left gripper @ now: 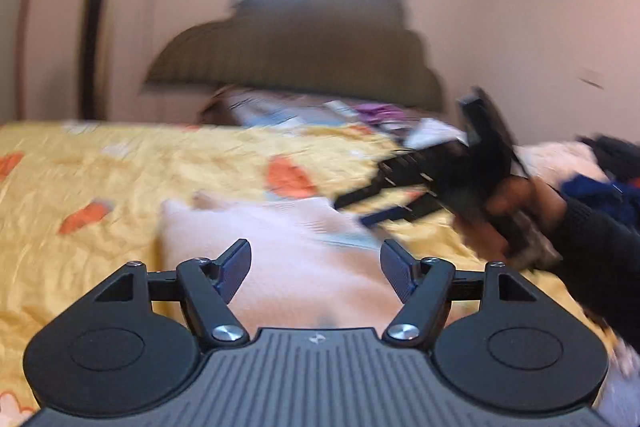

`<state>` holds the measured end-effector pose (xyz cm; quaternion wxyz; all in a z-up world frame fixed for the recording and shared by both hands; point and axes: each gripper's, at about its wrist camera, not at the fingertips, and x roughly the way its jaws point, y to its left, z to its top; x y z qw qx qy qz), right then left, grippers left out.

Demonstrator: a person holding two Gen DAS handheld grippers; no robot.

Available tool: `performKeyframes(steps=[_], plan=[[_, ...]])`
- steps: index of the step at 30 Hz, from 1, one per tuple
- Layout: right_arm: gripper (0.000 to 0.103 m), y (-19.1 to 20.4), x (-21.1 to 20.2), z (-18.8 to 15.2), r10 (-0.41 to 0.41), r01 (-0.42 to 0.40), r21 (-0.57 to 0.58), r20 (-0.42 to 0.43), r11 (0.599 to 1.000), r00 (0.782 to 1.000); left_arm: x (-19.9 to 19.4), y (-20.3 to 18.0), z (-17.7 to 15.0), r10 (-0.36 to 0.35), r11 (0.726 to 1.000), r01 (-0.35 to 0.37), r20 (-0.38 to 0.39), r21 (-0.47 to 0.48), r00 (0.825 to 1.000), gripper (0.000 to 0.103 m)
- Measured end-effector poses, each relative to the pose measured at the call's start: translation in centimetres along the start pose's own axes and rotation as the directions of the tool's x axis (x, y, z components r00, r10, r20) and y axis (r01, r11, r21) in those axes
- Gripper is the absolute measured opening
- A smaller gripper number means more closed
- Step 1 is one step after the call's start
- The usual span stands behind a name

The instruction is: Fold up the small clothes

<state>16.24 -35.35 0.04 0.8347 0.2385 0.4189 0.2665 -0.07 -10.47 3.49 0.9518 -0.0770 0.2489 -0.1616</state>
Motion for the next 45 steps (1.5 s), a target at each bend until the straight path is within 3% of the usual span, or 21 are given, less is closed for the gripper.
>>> performKeyframes(steps=[2,3,5,7,11,13,15,17,19,20,22,24,27,30,34,36,38,39,42,45], plan=[[0.063,0.1,2.6,-0.2,-0.058,0.058,0.006,-0.071,0.998,0.996,2.4,1.5,0.0,-0.003,0.999,0.000,-0.060,-0.049,0.998,0.071],[0.057,0.1,3.9,-0.4,-0.077,0.078,0.008,-0.098,0.997,0.992,3.7,1.9,-0.3,-0.014,0.998,0.008,-0.106,-0.058,0.994,0.071],[0.030,0.6,5.3,-1.1,-0.127,0.124,-0.040,-0.097,0.992,0.987,4.6,1.4,-1.3,0.006,1.000,-0.009,-0.119,-0.024,0.993,0.071],[0.023,1.8,5.0,-2.1,-0.153,0.146,-0.126,-0.053,0.981,0.987,4.5,0.3,-1.6,-0.007,0.999,0.012,-0.114,0.038,0.993,0.071],[0.019,1.2,1.8,-1.9,-0.147,0.149,-0.121,0.024,0.981,0.989,5.7,-0.8,-3.0,-0.039,0.992,0.055,-0.131,0.115,0.991,0.072],[0.018,-1.3,2.0,-2.3,-0.151,0.151,-0.038,0.003,0.988,0.988,6.1,-0.9,-3.6,-0.017,0.992,0.031,-0.116,0.119,0.993,0.074],[0.018,-1.7,2.4,-3.2,-0.137,0.138,-0.033,0.024,0.990,0.990,5.1,-0.4,-3.0,-0.029,0.996,0.038,-0.101,0.082,0.994,0.074],[0.029,-1.2,2.2,-3.4,-0.140,0.141,-0.018,0.042,0.990,0.989,3.4,1.0,-1.8,-0.042,0.999,0.043,-0.068,0.005,0.997,0.075],[0.054,-0.7,1.3,-3.4,-0.128,0.128,0.015,0.048,0.992,0.991,1.6,3.2,-0.3,-0.049,0.996,0.048,-0.004,-0.081,0.999,0.081],[0.061,-0.6,0.4,-3.3,-0.106,0.105,0.026,0.060,0.994,0.993,1.1,4.7,0.3,-0.039,0.991,0.042,0.023,-0.127,0.999,0.090],[0.089,-0.6,-1.7,-3.2,-0.069,0.064,0.049,0.122,0.997,0.990,1.6,8.0,1.0,-0.016,0.971,0.018,0.007,-0.240,1.000,0.096],[0.096,-1.4,-3.4,-3.2,-0.080,0.072,0.052,0.173,0.996,0.982,4.1,11.6,1.0,-0.049,0.912,0.002,-0.105,-0.411,0.993,0.095],[0.091,-3.4,-2.7,-2.7,-0.165,0.157,0.092,0.082,0.983,0.983,7.9,14.6,-0.1,-0.159,0.819,0.021,-0.191,-0.573,0.969,0.094],[0.084,-4.3,-0.4,-3.1,-0.151,0.152,0.102,-0.021,0.983,0.988,10.9,14.5,-0.1,-0.239,0.803,0.060,-0.227,-0.593,0.944,0.091],[0.084,-4.5,2.4,-3.5,-0.064,0.074,0.150,-0.071,0.986,0.995,14.2,14.0,0.1,-0.238,0.825,0.032,-0.297,-0.564,0.925,0.087],[0.085,-4.8,3.6,-3.5,-0.029,0.042,0.178,-0.072,0.983,0.997,15.0,14.1,0.0,-0.211,0.833,0.002,-0.314,-0.554,0.926,0.060],[0.077,-4.1,4.2,-3.7,-0.039,0.048,0.148,-0.059,0.988,0.997,14.7,13.1,0.8,-0.183,0.881,0.011,-0.319,-0.473,0.930,0.046],[0.065,-3.5,4.3,-3.9,-0.039,0.047,0.116,-0.069,0.992,0.997,14.3,12.6,1.2,-0.172,0.901,0.018,-0.319,-0.433,0.932,0.043],[0.051,-2.1,3.7,-4.2,-0.031,0.035,0.089,-0.043,0.995,0.999,13.3,12.0,2.5,-0.159,0.923,0.024,-0.323,-0.384,0.933,0.040],[0.048,-0.5,3.0,-3.7,-0.022,0.022,0.072,-0.010,0.997,1.000,11.6,12.8,4.5,-0.149,0.938,0.035,-0.308,-0.345,0.940,0.036]])
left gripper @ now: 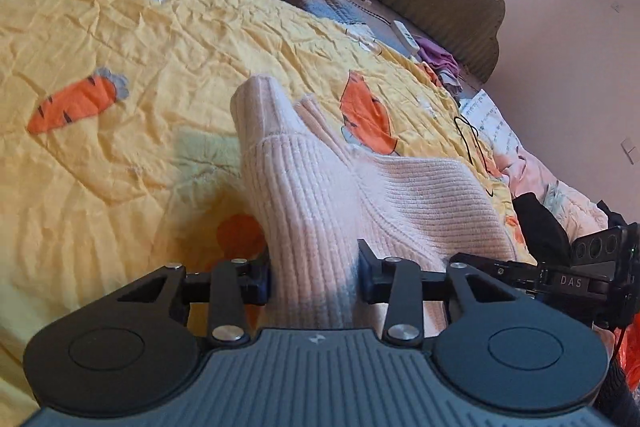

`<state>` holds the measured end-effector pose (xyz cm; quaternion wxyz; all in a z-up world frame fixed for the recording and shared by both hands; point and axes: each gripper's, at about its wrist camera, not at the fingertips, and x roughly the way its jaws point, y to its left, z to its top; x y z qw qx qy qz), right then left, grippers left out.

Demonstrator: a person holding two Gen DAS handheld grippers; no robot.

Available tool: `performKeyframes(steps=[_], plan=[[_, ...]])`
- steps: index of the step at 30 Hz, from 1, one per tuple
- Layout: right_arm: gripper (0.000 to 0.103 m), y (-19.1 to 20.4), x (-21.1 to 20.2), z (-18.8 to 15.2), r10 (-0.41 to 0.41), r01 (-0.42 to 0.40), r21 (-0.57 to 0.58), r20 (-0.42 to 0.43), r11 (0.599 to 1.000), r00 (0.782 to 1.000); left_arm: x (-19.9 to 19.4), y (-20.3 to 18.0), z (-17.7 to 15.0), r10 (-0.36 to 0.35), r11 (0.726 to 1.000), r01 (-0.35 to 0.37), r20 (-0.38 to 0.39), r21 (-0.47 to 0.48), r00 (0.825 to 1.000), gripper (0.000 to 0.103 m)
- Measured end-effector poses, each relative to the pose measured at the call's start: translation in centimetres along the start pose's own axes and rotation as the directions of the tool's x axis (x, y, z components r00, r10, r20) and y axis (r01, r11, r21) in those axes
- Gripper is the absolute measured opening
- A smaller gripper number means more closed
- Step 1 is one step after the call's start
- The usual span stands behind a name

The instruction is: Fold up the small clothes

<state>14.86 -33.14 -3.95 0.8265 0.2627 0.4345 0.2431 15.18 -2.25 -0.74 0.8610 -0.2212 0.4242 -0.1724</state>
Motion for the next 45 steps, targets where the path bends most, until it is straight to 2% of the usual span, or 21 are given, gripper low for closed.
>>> performKeyframes(steps=[5,9,11,13,14,15,17,19,21,22,24,26,27,28,29,31,32,36,39,42,45], plan=[[0.048,3.5,2.1,1.6,0.111,-0.112,0.013,0.027,0.994,0.993,-3.3,3.1,3.8,0.117,0.993,-0.117,0.064,-0.003,0.991,0.031],[0.047,5.0,7.8,3.1,0.149,-0.150,0.079,0.017,0.986,0.989,-1.2,6.9,5.2,0.224,0.974,-0.224,-0.004,-0.015,0.975,0.031],[0.047,4.9,10.2,3.6,0.096,-0.096,0.078,0.012,0.992,0.995,-0.7,8.2,4.7,0.198,0.980,-0.198,-0.010,-0.030,0.980,0.033],[0.053,3.7,11.2,4.0,0.057,-0.055,0.128,-0.006,0.990,0.998,-2.1,8.6,3.6,0.149,0.987,-0.146,0.041,-0.069,0.988,0.040],[0.056,3.1,11.0,4.1,0.061,-0.058,0.154,-0.017,0.986,0.998,-3.2,8.7,2.9,0.124,0.989,-0.118,0.073,-0.086,0.990,0.052],[0.061,2.6,10.4,4.0,0.068,-0.063,0.167,-0.023,0.984,0.997,-4.4,8.7,1.9,0.101,0.990,-0.088,0.119,-0.106,0.988,0.073],[0.068,2.2,8.4,3.7,0.067,-0.064,0.155,-0.013,0.986,0.998,-6.6,8.6,-0.9,0.085,0.984,-0.047,0.218,-0.173,0.972,0.091],[0.087,1.7,6.2,3.1,0.073,-0.072,0.132,-0.002,0.989,0.997,-7.6,8.5,-3.4,0.028,0.975,0.025,0.234,-0.219,0.972,0.091],[0.094,1.6,4.7,2.5,0.076,-0.074,0.077,-0.014,0.994,0.997,-7.1,8.3,-5.3,-0.047,0.959,0.100,0.198,-0.266,0.979,0.092],[0.094,1.7,4.3,2.2,0.066,-0.064,0.055,-0.036,0.996,0.997,-6.6,7.9,-5.9,-0.056,0.958,0.104,0.183,-0.266,0.982,0.093],[0.094,1.6,4.6,1.5,0.062,-0.058,0.039,-0.093,0.998,0.994,-5.8,6.9,-6.4,-0.009,0.974,0.050,0.180,-0.223,0.984,0.095],[0.092,1.6,5.2,0.5,0.098,-0.091,0.056,-0.144,0.994,0.985,-5.0,6.5,-6.1,0.015,0.977,0.019,0.156,-0.214,0.988,0.095],[0.086,1.8,5.7,-0.2,0.120,-0.111,0.061,-0.176,0.992,0.977,-4.6,6.6,-5.8,0.017,0.977,0.014,0.143,-0.212,0.990,0.091],[0.085,2.2,6.3,-0.8,0.103,-0.096,0.047,-0.192,0.994,0.976,-4.5,6.4,-5.4,0.025,0.982,0.001,0.136,-0.187,0.990,0.084],[0.082,2.7,6.7,-1.5,0.078,-0.077,0.016,-0.197,0.997,0.977,-4.5,6.1,-5.1,0.044,0.988,-0.024,0.129,-0.156,0.991,0.064],[0.079,3.7,6.9,-2.4,0.074,-0.079,-0.019,-0.185,0.997,0.980,-5.1,6.0,-4.4,0.050,0.993,-0.039,0.106,-0.107,0.993,0.045],[0.077,4.1,7.0,-2.6,0.078,-0.083,-0.020,-0.196,0.996,0.978,-5.5,6.1,-3.8,0.043,0.996,-0.036,0.088,-0.081,0.995,0.042],[0.064,5.8,6.4,-3.2,0.118,-0.126,-0.032,-0.177,0.992,0.977,-7.5,5.5,-2.4,0.113,0.992,-0.119,0.148,0.032,0.983,0.040],[0.062,7.4,7.2,-3.8,0.179,-0.186,-0.030,-0.165,0.982,0.970,-8.0,6.6,-1.9,0.163,0.986,-0.167,0.163,0.014,0.973,0.040],[0.062,8.1,9.3,-4.3,0.164,-0.175,-0.043,-0.178,0.984,0.970,-7.1,7.5,-3.1,0.202,0.978,-0.207,0.146,0.024,0.968,0.043],[0.061,6.5,9.6,-4.0,0.204,-0.202,0.027,-0.148,0.979,0.968,-7.6,7.4,-4.0,0.186,0.981,-0.192,0.170,0.023,0.968,0.045]])
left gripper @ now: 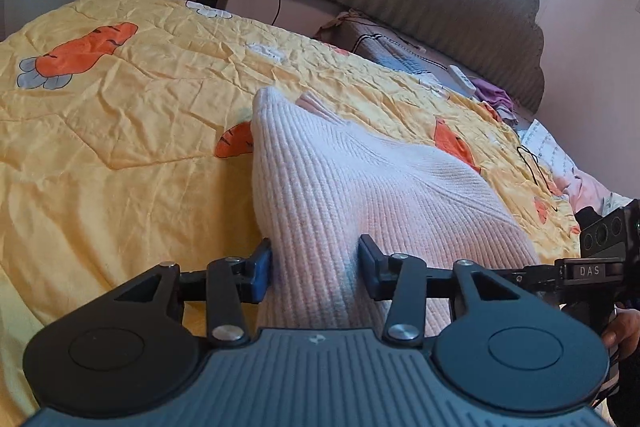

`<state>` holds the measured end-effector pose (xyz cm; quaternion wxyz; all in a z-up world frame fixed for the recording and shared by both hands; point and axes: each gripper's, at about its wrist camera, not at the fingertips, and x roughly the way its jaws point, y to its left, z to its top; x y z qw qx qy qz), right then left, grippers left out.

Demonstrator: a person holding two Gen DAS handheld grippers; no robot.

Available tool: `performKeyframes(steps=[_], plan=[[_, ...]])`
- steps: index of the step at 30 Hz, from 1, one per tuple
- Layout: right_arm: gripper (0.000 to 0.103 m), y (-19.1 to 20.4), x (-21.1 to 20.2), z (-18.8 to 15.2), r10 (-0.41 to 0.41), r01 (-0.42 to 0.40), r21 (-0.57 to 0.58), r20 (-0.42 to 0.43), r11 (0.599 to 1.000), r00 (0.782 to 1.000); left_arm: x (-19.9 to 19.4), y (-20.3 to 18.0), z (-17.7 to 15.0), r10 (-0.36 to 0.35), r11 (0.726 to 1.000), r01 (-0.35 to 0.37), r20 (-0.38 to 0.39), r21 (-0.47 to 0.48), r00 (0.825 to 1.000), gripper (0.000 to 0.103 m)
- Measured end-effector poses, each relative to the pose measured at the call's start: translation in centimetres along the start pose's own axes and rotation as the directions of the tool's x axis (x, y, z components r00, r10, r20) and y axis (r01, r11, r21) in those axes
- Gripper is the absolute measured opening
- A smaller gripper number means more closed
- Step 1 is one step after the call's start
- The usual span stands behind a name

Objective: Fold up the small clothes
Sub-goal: 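Open both grippers and release the folded cardigan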

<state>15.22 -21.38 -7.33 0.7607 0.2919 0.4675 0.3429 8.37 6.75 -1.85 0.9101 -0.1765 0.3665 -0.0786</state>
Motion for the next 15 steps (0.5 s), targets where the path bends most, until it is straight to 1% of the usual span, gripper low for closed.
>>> performKeyframes(steps=[2,4,5,6,7,8,9,10,11,12,13,14,15], plan=[[0.060,0.0,-0.5,0.2,-0.010,0.010,-0.023,0.001,1.000,1.000,0.0,0.1,0.0,0.003,1.000,-0.003,0.004,-0.001,1.000,0.051],[0.059,0.2,-0.6,0.0,-0.017,0.016,-0.034,-0.013,0.999,1.000,-1.0,0.1,0.1,0.020,1.000,-0.020,0.020,-0.013,1.000,0.051],[0.059,0.2,-0.6,0.0,-0.020,0.019,-0.033,-0.020,0.999,1.000,-2.1,-0.2,0.2,0.044,0.999,-0.043,0.054,-0.005,0.998,0.049],[0.062,0.3,-0.8,0.0,-0.026,0.026,-0.014,-0.029,1.000,0.999,-3.7,-0.9,0.2,0.077,0.996,-0.081,0.122,0.030,0.990,0.050],[0.065,0.4,-1.2,0.1,-0.037,0.038,0.015,-0.034,0.999,0.999,-5.2,-1.7,0.0,0.090,0.991,-0.107,0.192,0.079,0.977,0.052],[0.065,0.6,-1.9,0.1,-0.048,0.048,0.034,-0.023,0.998,0.999,-6.4,-2.5,-0.2,0.093,0.984,-0.128,0.253,0.127,0.963,0.062],[0.066,0.8,-3.1,0.1,-0.067,0.066,0.045,0.018,0.997,0.998,-7.5,-3.5,-0.5,0.090,0.972,-0.152,0.315,0.177,0.945,0.071],[0.065,1.2,-4.4,0.1,-0.102,0.098,0.048,0.086,0.994,0.991,-8.0,-4.4,-0.7,0.083,0.962,-0.167,0.353,0.216,0.932,0.083],[0.064,1.8,-5.9,0.0,-0.146,0.139,0.053,0.172,0.989,0.974,-7.9,-5.3,-1.0,0.070,0.951,-0.175,0.374,0.254,0.925,0.088],[0.064,2.6,-7.2,0.0,-0.186,0.177,0.058,0.279,0.982,0.942,-7.2,-6.4,-1.0,0.050,0.938,-0.172,0.371,0.302,0.927,0.088],[0.064,3.5,-8.1,0.0,-0.198,0.194,0.050,0.370,0.980,0.907,-6.1,-7.4,-1.2,0.049,0.927,-0.173,0.350,0.333,0.935,0.088],[0.065,4.6,-8.3,0.4,-0.178,0.187,0.023,0.431,0.982,0.885,-4.6,-8.3,-1.4,0.056,0.919,-0.173,0.316,0.355,0.947,0.088],[0.068,5.8,-7.8,1.2,-0.136,0.159,-0.016,0.443,0.987,0.886,-3.0,-9.0,-1.7,0.064,0.910,-0.170,0.278,0.377,0.959,0.088]])
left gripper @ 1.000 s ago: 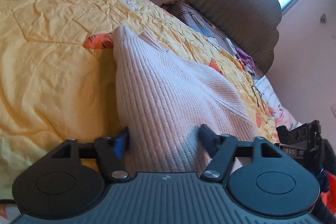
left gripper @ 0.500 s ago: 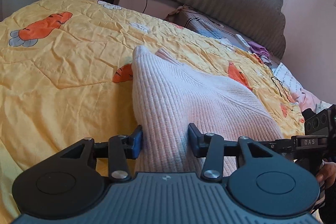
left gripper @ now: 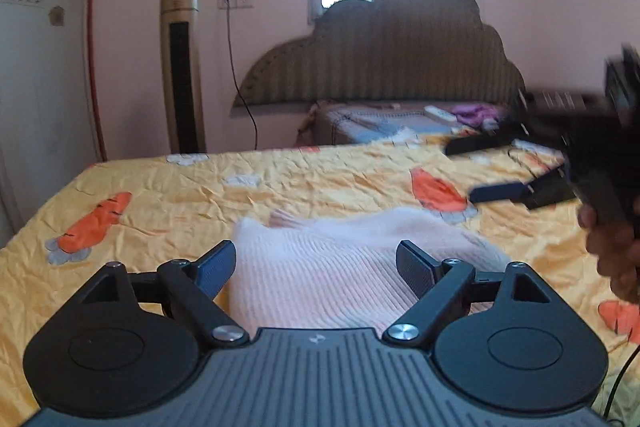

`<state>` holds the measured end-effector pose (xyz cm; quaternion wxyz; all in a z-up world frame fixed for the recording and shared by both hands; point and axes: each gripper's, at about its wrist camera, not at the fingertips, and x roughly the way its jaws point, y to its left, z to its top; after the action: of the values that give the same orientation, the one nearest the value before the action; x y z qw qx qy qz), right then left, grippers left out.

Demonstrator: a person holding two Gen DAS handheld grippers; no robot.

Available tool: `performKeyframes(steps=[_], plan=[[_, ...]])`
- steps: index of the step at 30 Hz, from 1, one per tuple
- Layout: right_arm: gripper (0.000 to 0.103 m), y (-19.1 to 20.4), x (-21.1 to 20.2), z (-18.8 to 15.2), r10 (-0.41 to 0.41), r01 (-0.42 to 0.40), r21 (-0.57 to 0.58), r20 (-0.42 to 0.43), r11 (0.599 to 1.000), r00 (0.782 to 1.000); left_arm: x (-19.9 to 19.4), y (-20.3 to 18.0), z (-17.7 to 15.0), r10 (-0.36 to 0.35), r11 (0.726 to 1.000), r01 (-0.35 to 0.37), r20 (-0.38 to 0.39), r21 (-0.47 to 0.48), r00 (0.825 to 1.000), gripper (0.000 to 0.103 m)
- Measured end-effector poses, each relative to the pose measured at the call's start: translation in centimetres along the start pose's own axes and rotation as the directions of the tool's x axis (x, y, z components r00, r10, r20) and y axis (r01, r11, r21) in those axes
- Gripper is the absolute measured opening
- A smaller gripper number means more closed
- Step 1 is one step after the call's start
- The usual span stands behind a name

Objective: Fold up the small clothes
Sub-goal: 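Open both grippers and release the folded cardigan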

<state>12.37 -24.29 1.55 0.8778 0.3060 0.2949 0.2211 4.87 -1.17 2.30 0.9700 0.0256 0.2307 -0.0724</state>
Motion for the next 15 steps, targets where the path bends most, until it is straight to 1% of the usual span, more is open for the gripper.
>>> performKeyframes(steps=[1,2,3,4,5,6,7,8,9,10,11,13,15], plan=[[0.076,1.1,1.2,0.4,0.031,-0.032,-0.012,-0.019,0.999,0.999,1.2,-1.0,-0.5,0.002,1.000,-0.001,-0.043,0.024,0.999,0.088],[0.080,2.3,3.0,0.7,0.072,-0.073,-0.018,-0.066,0.997,0.995,2.2,-1.9,-1.2,-0.002,0.999,0.007,-0.086,0.048,0.996,0.087],[0.085,3.0,4.9,0.9,0.099,-0.101,-0.015,-0.110,0.995,0.989,2.7,-2.6,-2.2,-0.020,0.997,0.029,-0.118,0.074,0.993,0.087],[0.084,3.5,6.7,0.7,0.095,-0.098,-0.014,-0.148,0.995,0.984,2.7,-3.3,-3.2,-0.017,0.993,0.030,-0.112,0.114,0.994,0.087],[0.084,3.6,8.3,0.5,0.066,-0.072,-0.025,-0.182,0.997,0.981,2.4,-3.8,-4.4,0.000,0.985,0.014,-0.085,0.170,0.996,0.087],[0.083,3.5,9.9,0.1,-0.008,-0.007,-0.066,-0.217,0.998,0.976,2.3,-4.1,-5.2,-0.005,0.979,0.021,-0.079,0.204,0.997,0.087],[0.074,3.2,11.2,-0.8,-0.110,0.082,-0.124,-0.238,0.989,0.965,2.4,-3.8,-5.6,-0.016,0.980,0.033,-0.088,0.198,0.996,0.087],[0.068,2.6,11.8,-1.6,-0.169,0.129,-0.170,-0.249,0.977,0.954,2.5,-3.4,-5.8,-0.030,0.984,0.046,-0.095,0.170,0.995,0.087],[0.064,1.9,11.1,-2.9,-0.155,0.113,-0.205,-0.204,0.972,0.967,2.7,-2.9,-5.8,-0.046,0.988,0.060,-0.099,0.142,0.994,0.088],[0.064,1.5,10.3,-3.7,-0.127,0.089,-0.211,-0.174,0.973,0.977,2.9,-2.7,-5.7,-0.053,0.989,0.066,-0.100,0.133,0.994,0.088],[0.064,1.4,9.6,-4.6,-0.116,0.081,-0.218,-0.153,0.973,0.981,3.1,-2.7,-5.7,-0.051,0.989,0.064,-0.100,0.131,0.994,0.089],[0.064,2.0,9.3,-5.3,-0.136,0.091,-0.287,-0.138,0.953,0.981,3.3,-2.9,-5.5,-0.041,0.990,0.054,-0.104,0.130,0.994,0.090],[0.064,2.5,9.3,-5.0,-0.151,0.102,-0.305,-0.140,0.947,0.979,3.2,-2.8,-5.2,-0.038,0.991,0.052,-0.112,0.124,0.993,0.090]])
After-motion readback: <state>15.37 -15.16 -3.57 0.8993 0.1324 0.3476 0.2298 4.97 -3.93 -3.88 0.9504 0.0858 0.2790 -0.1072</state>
